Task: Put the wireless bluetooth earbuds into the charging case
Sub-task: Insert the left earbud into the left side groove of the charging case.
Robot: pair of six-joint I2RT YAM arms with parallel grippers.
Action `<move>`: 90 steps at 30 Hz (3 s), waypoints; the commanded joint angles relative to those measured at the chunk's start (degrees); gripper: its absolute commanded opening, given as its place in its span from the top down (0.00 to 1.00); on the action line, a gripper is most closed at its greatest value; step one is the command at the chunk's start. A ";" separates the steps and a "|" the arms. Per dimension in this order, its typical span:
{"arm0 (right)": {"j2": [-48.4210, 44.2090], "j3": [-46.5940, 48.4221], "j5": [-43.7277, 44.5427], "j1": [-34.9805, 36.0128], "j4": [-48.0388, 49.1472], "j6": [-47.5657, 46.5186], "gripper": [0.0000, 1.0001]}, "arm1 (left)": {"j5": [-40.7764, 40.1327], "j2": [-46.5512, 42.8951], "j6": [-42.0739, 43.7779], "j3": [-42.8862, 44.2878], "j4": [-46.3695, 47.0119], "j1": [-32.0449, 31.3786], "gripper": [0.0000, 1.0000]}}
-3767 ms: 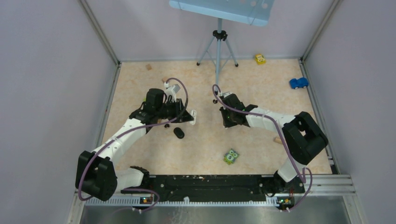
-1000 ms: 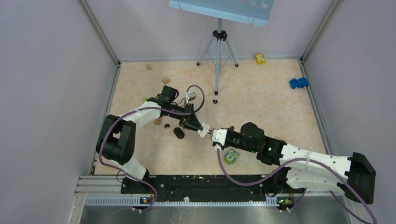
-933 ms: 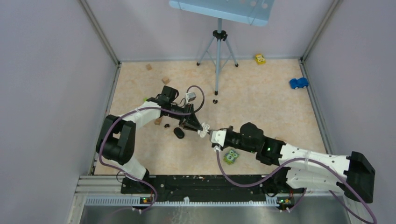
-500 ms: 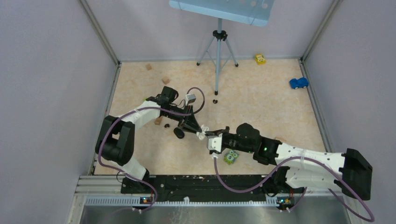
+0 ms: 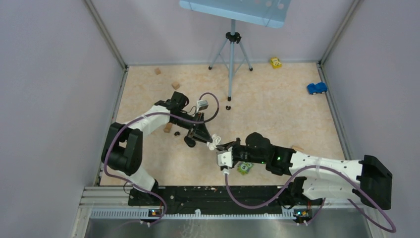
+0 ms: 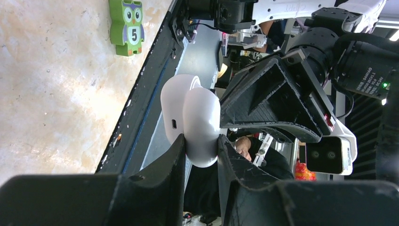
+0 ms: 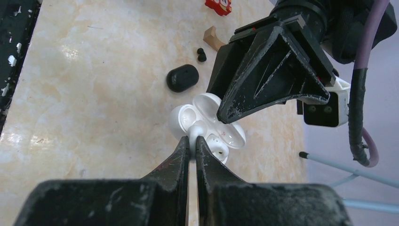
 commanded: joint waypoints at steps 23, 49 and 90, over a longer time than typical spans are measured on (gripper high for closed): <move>4.62 5.61 0.75 3.83 -0.25 -6.58 1.00 | 1.25 0.40 2.95 1.43 -2.35 -0.56 1.00; 4.35 3.82 1.45 3.89 -5.48 -7.90 1.00 | 0.15 -0.75 3.39 1.43 -3.06 -1.17 1.00; 5.21 6.86 -0.15 5.01 -13.42 -8.32 1.00 | -0.30 0.89 4.13 2.15 -3.58 -1.18 1.00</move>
